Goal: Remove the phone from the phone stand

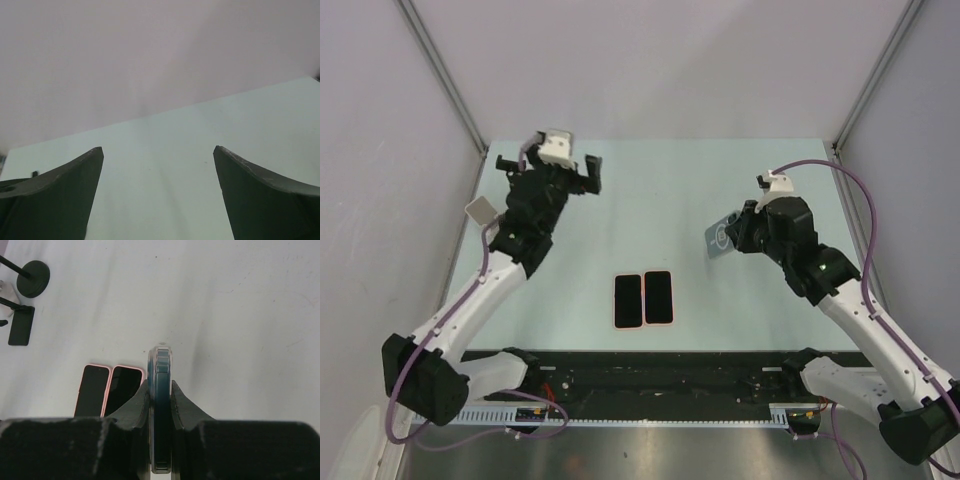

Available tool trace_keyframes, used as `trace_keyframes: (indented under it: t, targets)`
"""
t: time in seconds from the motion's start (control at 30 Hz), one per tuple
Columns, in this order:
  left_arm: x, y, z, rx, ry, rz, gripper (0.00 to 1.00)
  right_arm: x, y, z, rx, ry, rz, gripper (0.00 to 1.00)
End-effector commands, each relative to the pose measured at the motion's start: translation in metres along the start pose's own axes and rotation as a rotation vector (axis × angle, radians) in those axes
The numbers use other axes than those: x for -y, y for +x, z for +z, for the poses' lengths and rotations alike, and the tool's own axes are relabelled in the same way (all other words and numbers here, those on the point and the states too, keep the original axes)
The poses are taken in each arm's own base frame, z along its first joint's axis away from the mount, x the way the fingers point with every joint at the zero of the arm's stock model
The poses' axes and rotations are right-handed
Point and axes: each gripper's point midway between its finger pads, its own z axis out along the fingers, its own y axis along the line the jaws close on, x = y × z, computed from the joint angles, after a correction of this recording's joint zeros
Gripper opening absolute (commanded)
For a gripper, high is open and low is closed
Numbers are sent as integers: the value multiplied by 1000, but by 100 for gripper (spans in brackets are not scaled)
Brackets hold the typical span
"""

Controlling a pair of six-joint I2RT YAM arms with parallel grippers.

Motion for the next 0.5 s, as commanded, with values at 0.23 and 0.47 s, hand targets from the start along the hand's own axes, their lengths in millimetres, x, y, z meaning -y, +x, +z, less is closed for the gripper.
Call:
trace_keyframes:
  t: [0.23, 0.47]
  targets:
    - [201, 30, -103, 59, 476, 211, 96, -23, -10, 1, -8, -71, 269, 0]
    - [275, 54, -154, 113, 655, 329, 98, -27, -5, 1, -33, -60, 380, 0]
